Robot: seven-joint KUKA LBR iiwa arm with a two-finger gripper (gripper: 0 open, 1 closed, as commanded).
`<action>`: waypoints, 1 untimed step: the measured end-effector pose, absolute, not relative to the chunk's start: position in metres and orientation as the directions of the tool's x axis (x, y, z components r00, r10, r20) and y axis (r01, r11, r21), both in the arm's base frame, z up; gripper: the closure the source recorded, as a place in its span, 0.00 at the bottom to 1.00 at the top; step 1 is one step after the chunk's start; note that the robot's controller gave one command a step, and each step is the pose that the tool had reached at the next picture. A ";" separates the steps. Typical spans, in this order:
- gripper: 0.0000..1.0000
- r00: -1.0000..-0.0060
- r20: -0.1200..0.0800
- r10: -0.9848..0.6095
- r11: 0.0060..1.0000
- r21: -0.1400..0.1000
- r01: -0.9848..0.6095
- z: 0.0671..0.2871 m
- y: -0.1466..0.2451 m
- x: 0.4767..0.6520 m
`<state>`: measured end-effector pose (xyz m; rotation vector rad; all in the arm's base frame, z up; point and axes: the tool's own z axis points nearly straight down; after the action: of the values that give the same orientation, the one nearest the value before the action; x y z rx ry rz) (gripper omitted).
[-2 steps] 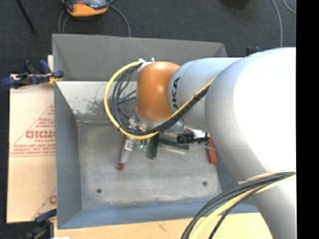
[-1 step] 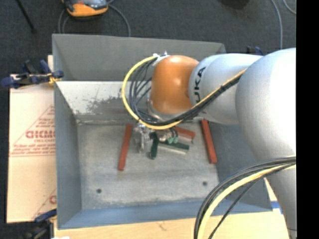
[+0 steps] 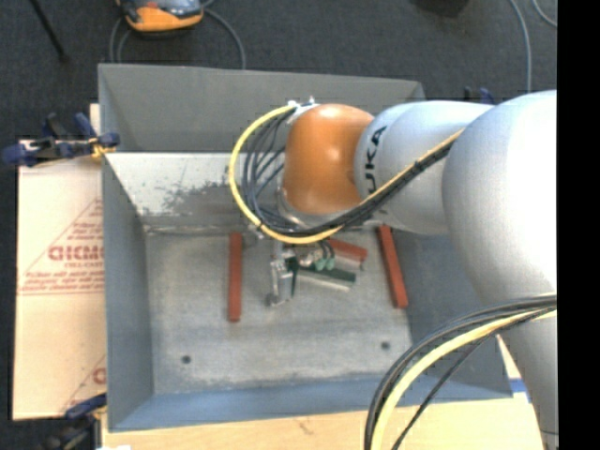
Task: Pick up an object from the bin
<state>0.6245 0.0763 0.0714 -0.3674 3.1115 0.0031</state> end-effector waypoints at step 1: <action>0.00 -0.973 -0.009 -0.232 0.973 0.001 -0.232 0.071 0.076 0.624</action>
Offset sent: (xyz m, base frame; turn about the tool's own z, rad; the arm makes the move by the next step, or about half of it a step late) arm -0.0127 -0.0918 0.0064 -0.0428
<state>0.6245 0.0764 0.0714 -0.3667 3.1117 0.0036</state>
